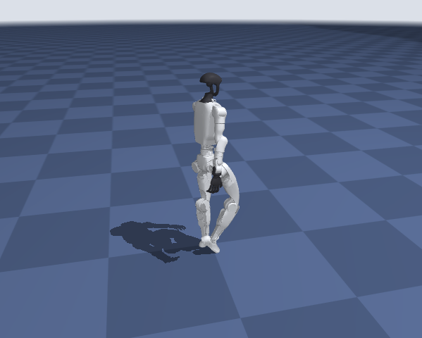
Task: In place motions
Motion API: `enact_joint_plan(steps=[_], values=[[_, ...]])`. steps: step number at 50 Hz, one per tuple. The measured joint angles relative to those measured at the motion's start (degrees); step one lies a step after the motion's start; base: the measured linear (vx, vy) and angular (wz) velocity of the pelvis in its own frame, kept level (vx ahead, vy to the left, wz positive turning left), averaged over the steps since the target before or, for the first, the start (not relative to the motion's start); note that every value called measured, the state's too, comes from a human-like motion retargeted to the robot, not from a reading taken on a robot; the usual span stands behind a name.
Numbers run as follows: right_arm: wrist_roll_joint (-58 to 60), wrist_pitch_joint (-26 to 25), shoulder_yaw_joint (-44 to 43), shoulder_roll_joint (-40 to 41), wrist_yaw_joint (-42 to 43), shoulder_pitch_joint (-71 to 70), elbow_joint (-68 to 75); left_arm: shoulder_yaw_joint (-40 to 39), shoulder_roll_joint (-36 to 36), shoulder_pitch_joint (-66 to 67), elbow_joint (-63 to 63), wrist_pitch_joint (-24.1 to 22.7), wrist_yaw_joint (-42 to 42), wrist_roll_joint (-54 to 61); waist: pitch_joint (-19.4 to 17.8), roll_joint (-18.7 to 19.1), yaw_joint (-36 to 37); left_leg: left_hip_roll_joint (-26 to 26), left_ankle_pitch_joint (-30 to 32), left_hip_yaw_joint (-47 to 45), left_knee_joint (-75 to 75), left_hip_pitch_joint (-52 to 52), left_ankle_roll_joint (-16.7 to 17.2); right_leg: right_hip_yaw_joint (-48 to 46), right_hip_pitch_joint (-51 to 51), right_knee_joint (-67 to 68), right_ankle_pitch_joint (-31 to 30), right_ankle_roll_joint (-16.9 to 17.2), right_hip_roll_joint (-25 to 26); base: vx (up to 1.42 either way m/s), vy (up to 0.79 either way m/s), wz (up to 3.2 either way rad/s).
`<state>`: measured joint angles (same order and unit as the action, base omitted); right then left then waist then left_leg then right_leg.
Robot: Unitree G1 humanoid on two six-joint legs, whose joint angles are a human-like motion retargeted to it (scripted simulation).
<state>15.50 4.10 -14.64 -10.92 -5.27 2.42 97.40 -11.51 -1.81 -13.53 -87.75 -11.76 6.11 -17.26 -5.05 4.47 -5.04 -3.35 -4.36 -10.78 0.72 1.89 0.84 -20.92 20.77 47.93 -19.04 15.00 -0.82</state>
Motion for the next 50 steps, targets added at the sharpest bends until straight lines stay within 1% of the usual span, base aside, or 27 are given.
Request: enact_joint_plan(steps=[2,3,5,7,10,12,15,17,18,20,22,23,25,27,30,33,37,40,42,43,44,45,46,47,48,49,50], values=[[-3.5,-4.1,-1.5,-1.9,0.2,5.9,0.0,3.5,-0.1,-7.1,4.2,-0.7,8.3,3.2,-2.8,1.1,-1.2,0.1,-0.1,-1.4,-0.5,0.0,-1.1,0.3,5.5,10.2,2.7,-0.4,-3.7,-0.22,0.34,0.88],[-4.9,-6.8,-1.5,-2.5,0.0,7.9,0.0,2.3,-0.1,-9.9,6.8,-0.5,11.4,2.5,-4.0,0.9,-2.4,0.2,-0.2,-0.7,-1.0,0.6,-1.2,-0.4,8.0,13.6,3.6,-1.8,-5.7,-0.29,0.18,0.57],[-5.9,-10.5,-3.5,-2.8,2.9,12.6,0.0,-1.2,0.9,-12.7,9.8,-0.9,12.8,-0.6,-5.3,0.5,-4.0,0.3,-0.4,1.2,-1.8,0.7,-1.5,0.5,11.2,17.0,5.0,-3.1,-5.9,-0.11,0.04,0.38],[-7.1,-8.5,-7.5,-2.2,7.6,17.4,0.0,0.6,1.8,-13.6,9.4,-2.7,11.0,2.0,-4.0,1.3,-3.5,-0.2,-0.4,1.8,-2.0,1.1,-1.7,2.1,12.5,16.5,5.0,-2.9,-4.3,0.18,-0.05,0.0],[-10.4,-4.5,-11.9,-1.3,8.3,22.1,0.0,2.3,2.1,-12.7,8.8,-3.7,12.3,5.4,-2.2,0.8,-1.8,0.7,-0.8,1.5,-1.5,0.1,-2.0,2.8,9.6,11.8,3.4,-3.9,-3.8,0.21,-0.06,-0.24],[-12.8,-6.1,-11.9,-1.2,7.8,22.2,0.0,1.2,2.4,-10.1,7.2,-2.5,12.8,4.0,-1.7,0.3,-1.2,1.5,-1.5,0.9,-1.4,-1.5,-2.3,2.5,3.6,5.0,2.6,-4.3,-3.6,0.21,-0.01,-0.34],[-14.9,-7.2,-9.3,-1.5,7.7,19.4,0.0,-0.2,2.6,-3.6,3.0,-1.2,10.3,3.2,-0.2,-0.1,0.1,3.1,-3.3,-0.8,-2.0,-3.9,-3.5,4.0,-7.8,-11.2,2.1,-3.2,-1.1,0.24,-0.06,-0.4],[-14.9,-6.6,-6.0,-1.6,7.5,14.9,0.0,-0.7,2.7,2.7,0.1,-0.5,6.3,2.6,0.3,-1.3,-0.3,5.1,-5.6,-1.6,-4.4,-5.0,-5.0,3.6,-16.8,-25.1,8.5,-2.1,-0.6,0.25,-0.04,0.05],[-14.7,-6.7,-3.7,-1.4,7.2,11.7,0.0,-1.9,2.5,6.4,-1.1,-0.3,3.4,1.4,0.0,-2.2,-0.8,6.1,-7.2,-1.8,-6.5,-5.6,-5.8,1.0,-21.7,-30.9,16.1,-3.1,-0.9,0.26,0.0,-0.06],[-13.8,-6.4,0.6,-0.5,5.7,5.3,0.0,-5.3,2.0,14.2,-3.2,0.2,-1.8,-1.7,0.5,-3.9,1.0,7.7,-8.9,-3.7,-12.8,-4.5,-7.4,-3.2,-27.4,-39.7,23.6,-7.6,-2.9,0.28,-0.04,-0.67],[-13.3,-4.9,4.4,1.2,2.2,-2.4,0.0,-7.2,-0.1,21.1,-5.7,0.9,-5.7,-2.7,1.6,-6.1,4.4,4.0,-2.1,-12.5,-26.6,1.5,-10.7,-0.7,-28.0,-44.1,22.4,-10.1,-5.8,0.04,-0.24,-0.74],[-12.9,-3.7,5.9,2.1,-0.3,-8.3,0.0,-8.6,-1.5,22.2,-7.4,1.5,-7.4,-2.4,1.2,-6.6,4.9,-0.6,2.4,-13.1,-38.1,8.9,-12.8,0.4,-26.7,-44.5,21.8,-9.8,-7.1,-0.38,-0.37,-0.31],[-11.2,-0.9,7.5,5.1,-3.1,-17.6,-3.9,-11.8,-4.3,25.8,-9.6,0.9,-11.5,-1.7,-0.2,-6.3,8.4,-2.2,8.9,-3.5,-56.8,24.5,-15.8,2.2,-24.6,-45.5,21.7,-12.0,-4.8,-0.5,-0.52,-0.53],[-8.2,0.9,9.6,7.0,-5.0,-23.9,-12.1,-13.4,-6.1,30.3,-9.6,0.2,-13.2,1.0,-2.2,-6.6,11.4,-1.5,3.8,-0.3,-66.7,32.1,-15.8,3.2,-24.0,-45.8,21.6,-14.0,-3.7,-0.25,-0.36,-0.77],[-2.1,4.2,11.1,8.5,-6.1,-30.9,-21.5,-15.0,-7.3,35.3,-9.6,1.2,-13.5,3.1,-4.6,-6.8,15.1,-6.7,-2.1,-2.6,-75.9,37.2,-15.8,5.4,-24.1,-44.6,21.9,-16.5,-2.2,0.03,-0.22,-0.74],[1.6,7.5,14.8,8.6,-4.5,-35.5,-24.9,-17.6,-6.4,38.7,-8.6,-0.3,-13.6,2.3,-3.9,-6.2,15.9,-8.1,-5.0,-3.7,-78.3,38.9,-15.8,6.0,-23.5,-44.5,21.8,-16.4,-1.9,0.01,0.01,-0.12],[6.5,10.0,18.9,8.9,-3.3,-35.6,-26.3,-17.2,-5.2,39.5,-9.3,-1.1,-13.9,2.9,-2.4,-6.5,12.7,-4.8,-2.7,-4.6,-71.3,33.4,-15.8,4.8,-24.6,-45.1,22.0,-14.9,-2.8,0.08,0.15,0.45],[9.0,10.6,18.4,9.3,-1.1,-29.4,-24.4,-13.7,-4.9,36.2,-9.6,-0.1,-15.0,4.2,0.0,-8.3,9.5,1.3,1.2,-5.0,-56.4,23.9,-15.8,2.6,-25.3,-44.8,22.2,-12.1,-5.6,0.18,0.22,0.94],[8.9,10.1,16.1,9.1,-1.0,-23.0,-21.2,-10.2,-4.6,31.7,-9.6,-0.5,-15.8,4.5,1.3,-9.1,8.1,6.7,5.2,-3.4,-39.9,14.5,-13.7,1.5,-25.6,-43.2,22.4,-9.7,-6.8,0.22,0.21,0.77],[8.8,9.4,14.3,8.8,-1.5,-19.6,-19.1,-8.3,-4.5,28.8,-9.6,-0.9,-16.6,4.2,1.7,-8.6,7.9,8.5,5.2,-1.0,-30.4,9.1,-10.4,1.4,-25.6,-41.8,22.4,-8.7,-5.9,0.22,0.13,0.47],[8.6,8.2,12.1,8.3,-2.3,-16.2,-16.5,-6.5,-4.3,25.8,-9.5,-1.2,-17.4,3.5,2.0,-7.9,7.7,9.0,0.8,-1.5,-22.2,4.0,-8.9,0.7,-25.3,-39.8,22.0,-7.5,-4.9,0.22,0.13,0.4],[8.5,6.9,9.6,7.7,-3.1,-12.8,-13.6,-4.8,-3.9,22.7,-9.2,-1.6,-18.2,2.6,2.4,-7.0,7.4,9.0,-5.8,-3.3,-14.7,-1.0,-8.3,-0.2,-24.9,-37.5,21.6,-6.2,-3.9,0.22,0.16,0.8],[8.2,5.3,7.4,6.5,-3.9,-9.9,-9.8,-3.4,-3.2,19.8,-8.1,-1.5,-17.5,1.8,2.9,-6.0,5.2,7.8,-5.7,-5.8,-8.7,-4.3,-8.0,-2.3,-23.9,-34.2,19.7,-4.7,-3.2,0.19,0.16,1.08],[7.8,3.6,5.3,5.2,-4.4,-7.4,-5.9,-2.0,-2.4,16.7,-6.8,-1.2,-16.1,1.4,3.0,-4.9,3.1,7.1,-4.9,-5.4,-3.8,-6.6,-7.5,-4.6,-22.4,-30.0,16.8,-3.2,-3.0,0.08,0.16,1.21],[7.3,1.6,3.6,3.6,-4.5,-5.7,-1.8,-0.9,-1.5,13.1,-5.2,-0.4,-13.0,1.6,2.7,-3.6,1.1,7.2,-3.0,1.0,-0.9,-7.2,-6.3,-7.3,-20.2,-24.1,11.9,-1.5,-3.6,-0.17,0.17,0.32],[6.3,-1.0,2.0,2.2,-4.1,-4.0,-0.3,-0.6,-1.0,8.8,-3.2,0.3,-9.1,2.0,1.7,-2.7,1.2,5.7,-1.9,1.4,0.2,-6.1,-4.8,-7.3,-15.2,-16.3,6.6,-0.5,-4.9,-0.44,0.16,-0.84],[5.1,-3.9,0.5,0.9,-3.5,-2.2,0.0,-0.6,-0.6,4.2,-1.0,1.0,-4.7,2.4,0.4,-2.0,2.5,3.4,-1.3,-1.2,0.3,-4.4,-3.0,-6.0,-8.8,-7.4,1.0,0.0,-6.6,-0.57,0.15,-0.97]])
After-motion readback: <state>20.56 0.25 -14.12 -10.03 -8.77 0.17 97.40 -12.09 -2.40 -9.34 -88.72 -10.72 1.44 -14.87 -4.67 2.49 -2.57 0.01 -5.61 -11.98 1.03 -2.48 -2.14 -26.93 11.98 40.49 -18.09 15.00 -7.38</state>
